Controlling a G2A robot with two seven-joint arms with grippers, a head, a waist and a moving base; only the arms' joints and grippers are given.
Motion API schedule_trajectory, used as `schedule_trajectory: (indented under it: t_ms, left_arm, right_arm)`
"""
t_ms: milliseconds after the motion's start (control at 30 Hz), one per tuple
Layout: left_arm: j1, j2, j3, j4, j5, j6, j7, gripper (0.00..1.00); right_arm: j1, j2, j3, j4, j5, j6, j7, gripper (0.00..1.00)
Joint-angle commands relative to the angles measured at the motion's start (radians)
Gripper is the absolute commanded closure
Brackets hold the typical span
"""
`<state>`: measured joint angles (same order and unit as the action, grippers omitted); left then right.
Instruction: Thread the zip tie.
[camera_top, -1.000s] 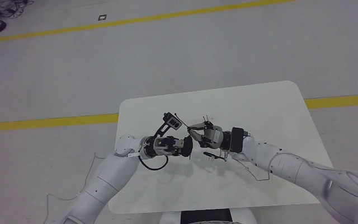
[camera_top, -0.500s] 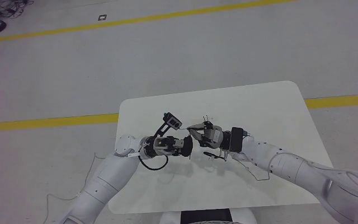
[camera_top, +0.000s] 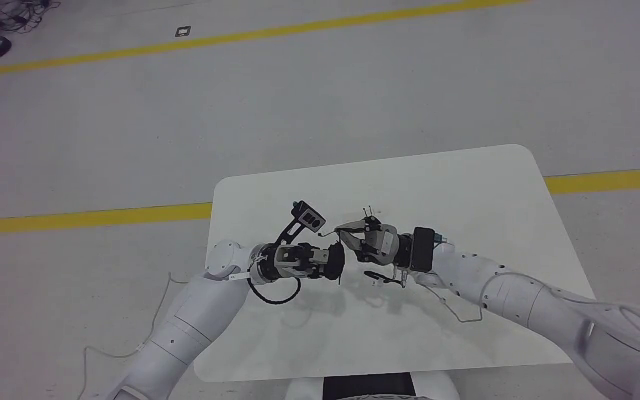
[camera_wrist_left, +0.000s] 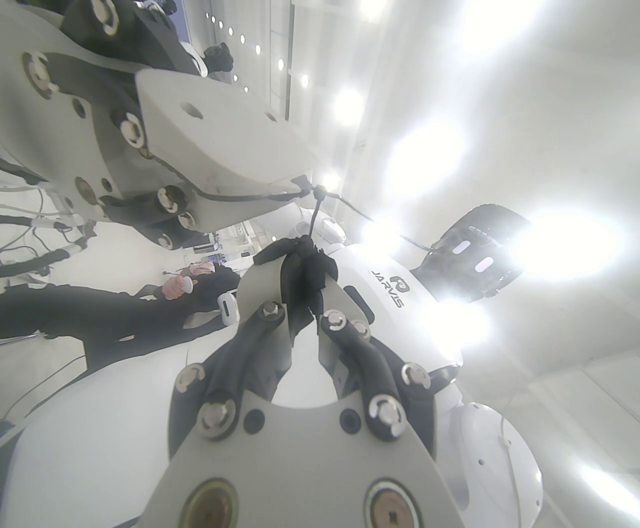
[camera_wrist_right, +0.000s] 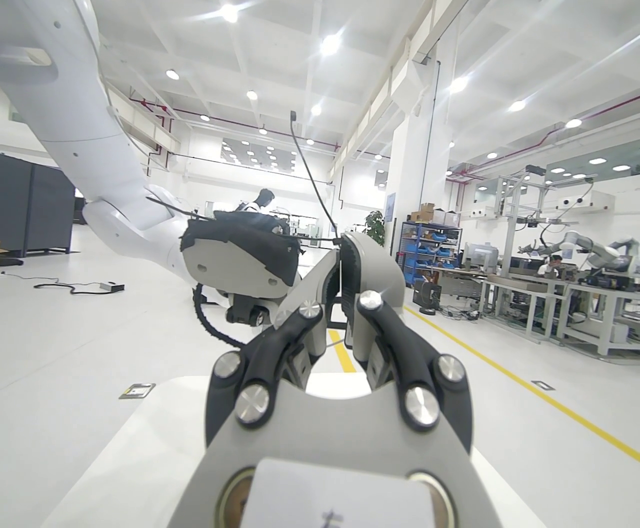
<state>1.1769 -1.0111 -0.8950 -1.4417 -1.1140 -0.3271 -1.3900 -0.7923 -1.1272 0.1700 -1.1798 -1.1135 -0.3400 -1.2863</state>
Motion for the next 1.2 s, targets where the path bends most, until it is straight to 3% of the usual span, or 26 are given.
schedule_trajectory:
  t_ms: [0, 1167]
  left_arm:
    - [0.0, 0.0, 0.0, 0.0, 0.0, 0.0, 0.0, 1.0]
    - [0.0, 0.0, 0.0, 0.0, 0.0, 0.0, 0.0, 1.0]
  right_arm:
    - [-0.001, 0.0, 0.0, 0.0, 0.0, 0.0, 0.001, 1.0]
    - [-0.033, 0.02, 0.021, 0.006, -0.016, 0.0, 0.073, 1.0]
